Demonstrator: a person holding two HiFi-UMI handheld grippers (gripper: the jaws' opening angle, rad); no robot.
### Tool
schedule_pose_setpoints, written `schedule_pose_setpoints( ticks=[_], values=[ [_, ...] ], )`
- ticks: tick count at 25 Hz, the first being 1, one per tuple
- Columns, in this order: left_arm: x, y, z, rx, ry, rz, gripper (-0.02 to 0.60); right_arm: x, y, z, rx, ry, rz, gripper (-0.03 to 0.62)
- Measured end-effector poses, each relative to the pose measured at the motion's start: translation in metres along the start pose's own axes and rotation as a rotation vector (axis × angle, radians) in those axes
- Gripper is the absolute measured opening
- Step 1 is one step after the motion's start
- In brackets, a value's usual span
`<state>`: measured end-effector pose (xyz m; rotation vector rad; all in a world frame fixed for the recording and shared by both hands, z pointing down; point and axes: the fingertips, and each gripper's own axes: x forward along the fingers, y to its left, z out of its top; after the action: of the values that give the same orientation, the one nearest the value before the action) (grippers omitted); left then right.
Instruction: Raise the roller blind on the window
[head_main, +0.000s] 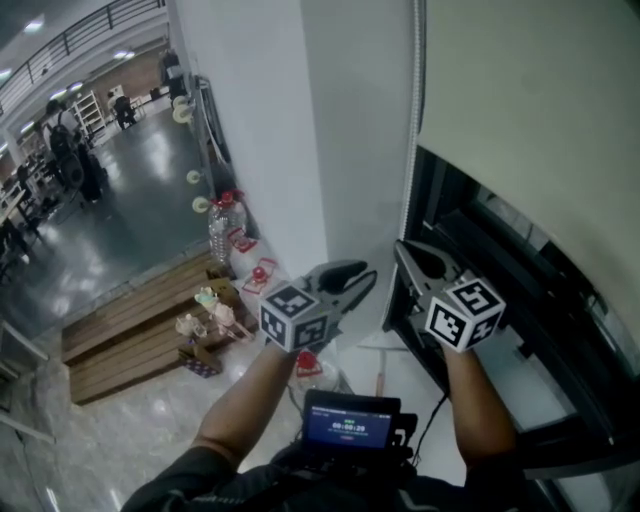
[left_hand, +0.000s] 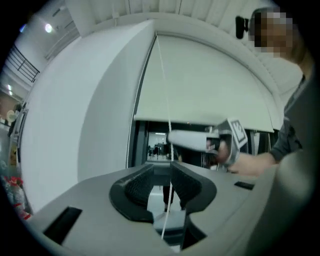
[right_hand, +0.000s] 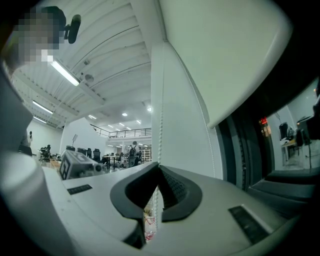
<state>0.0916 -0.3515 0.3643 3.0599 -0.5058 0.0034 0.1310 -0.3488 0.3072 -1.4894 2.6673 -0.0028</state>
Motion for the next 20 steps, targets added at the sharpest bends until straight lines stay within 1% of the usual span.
schedule_pose_setpoints(
  ticks=[3,5,7,9,12,13,14,15,17,20],
  values=[
    [0.003,-0.005,0.069,-0.019,-0.130,-0.038,0.110,0.000,0.003,-0.001,-0.003,0.000,0.004,0.000],
    [0.009,-0.005,0.110,0.013,-0.184,-0.038,0.110,0.000,0.004,-0.001,-0.010,0.000,0.009,0.000],
    [0.020,-0.008,0.143,0.060,-0.207,-0.044,0.110,-0.001,0.003,-0.001,-0.005,0.003,0.006,0.000],
    [0.034,-0.012,0.165,0.099,-0.205,-0.053,0.110,-0.002,0.002,-0.001,-0.004,0.002,0.005,0.000],
    [0.054,-0.011,0.176,0.139,-0.187,-0.040,0.104,-0.002,-0.001,-0.001,-0.008,-0.002,0.001,0.000],
    [0.058,-0.011,0.175,0.143,-0.186,-0.040,0.077,-0.002,-0.001,-0.001,-0.005,-0.002,-0.003,0.000],
    [0.060,-0.011,0.173,0.137,-0.192,-0.047,0.033,-0.003,-0.002,-0.001,-0.002,0.000,-0.007,0.000],
    [0.061,-0.013,0.172,0.126,-0.203,-0.059,0.024,-0.003,-0.002,-0.002,0.000,0.001,-0.009,0.000],
    [0.060,-0.018,0.172,0.116,-0.226,-0.075,0.014,-0.005,-0.003,-0.001,0.001,0.000,-0.013,0.000],
    [0.060,-0.022,0.172,0.134,-0.224,-0.087,0.011,-0.006,-0.004,0.001,0.002,-0.003,-0.015,0.000]
  ],
)
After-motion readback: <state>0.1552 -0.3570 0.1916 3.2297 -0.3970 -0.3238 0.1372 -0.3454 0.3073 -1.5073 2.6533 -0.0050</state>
